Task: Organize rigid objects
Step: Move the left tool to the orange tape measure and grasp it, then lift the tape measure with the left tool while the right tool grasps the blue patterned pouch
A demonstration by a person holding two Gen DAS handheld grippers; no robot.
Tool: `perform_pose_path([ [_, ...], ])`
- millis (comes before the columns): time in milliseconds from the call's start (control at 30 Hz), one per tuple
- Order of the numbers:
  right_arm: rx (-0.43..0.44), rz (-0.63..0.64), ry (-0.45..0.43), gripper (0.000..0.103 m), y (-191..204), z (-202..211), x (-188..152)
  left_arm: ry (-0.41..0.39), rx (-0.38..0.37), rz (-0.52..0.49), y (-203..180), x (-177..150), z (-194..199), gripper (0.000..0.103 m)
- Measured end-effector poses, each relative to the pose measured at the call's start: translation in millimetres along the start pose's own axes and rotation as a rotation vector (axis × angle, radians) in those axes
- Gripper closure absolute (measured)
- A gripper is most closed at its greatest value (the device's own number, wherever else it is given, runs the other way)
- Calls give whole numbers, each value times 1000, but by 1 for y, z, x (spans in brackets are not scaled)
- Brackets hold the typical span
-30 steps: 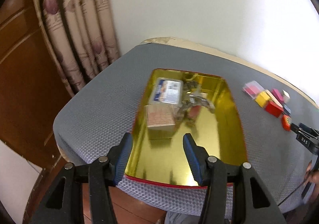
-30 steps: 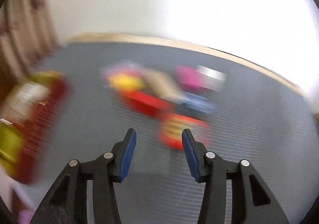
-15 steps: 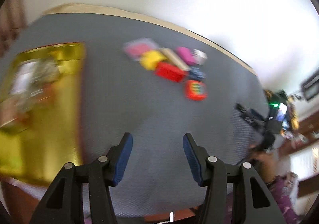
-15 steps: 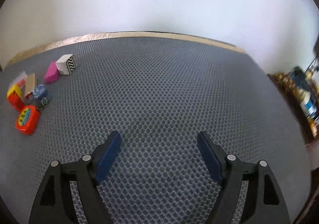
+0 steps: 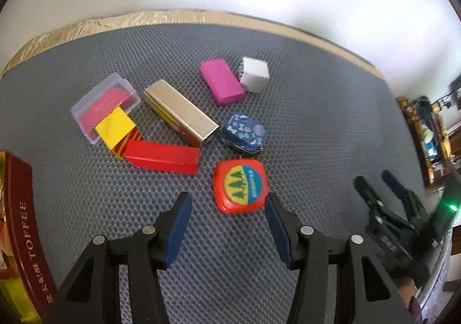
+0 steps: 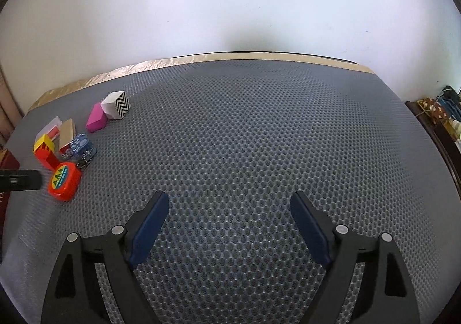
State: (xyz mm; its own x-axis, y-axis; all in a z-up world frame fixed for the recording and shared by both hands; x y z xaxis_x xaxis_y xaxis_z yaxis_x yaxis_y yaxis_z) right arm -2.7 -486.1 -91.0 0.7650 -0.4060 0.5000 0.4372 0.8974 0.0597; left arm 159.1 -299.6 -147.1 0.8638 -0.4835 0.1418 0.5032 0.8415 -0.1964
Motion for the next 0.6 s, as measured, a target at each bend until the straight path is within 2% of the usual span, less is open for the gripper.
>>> perform_pose_path([
  [167, 14, 15, 12, 19, 4, -4, -7, 26, 2, -6, -9, 11, -15, 49],
  [367, 13, 20, 20, 19, 8, -8, -7, 63, 43, -26, -19, 24, -34, 49],
  [500, 12, 20, 24, 19, 9, -9, -7, 39, 83, -31, -23, 31, -38, 49],
  [533, 11, 19, 25, 19, 9, -10, -8, 29, 84, -24, -24, 34, -40, 53],
  [600, 11, 18, 28, 19, 10, -11, -7, 6, 98, -24, -24, 31, -39, 55],
])
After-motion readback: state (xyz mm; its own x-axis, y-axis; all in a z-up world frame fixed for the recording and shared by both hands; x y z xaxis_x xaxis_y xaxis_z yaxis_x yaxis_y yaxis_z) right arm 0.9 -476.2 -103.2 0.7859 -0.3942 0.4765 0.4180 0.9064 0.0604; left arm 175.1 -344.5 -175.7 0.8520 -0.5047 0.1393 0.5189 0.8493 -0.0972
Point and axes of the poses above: each gripper's, at about its wrist camera, not at the fingertips, and z roughly against the way its jaws point, y to its left, x to its top, the point moved 8 cm from there along -z, roughly the way its jaws point, and after that the axes turned 12 degrees about y, right-handed, at the moved point
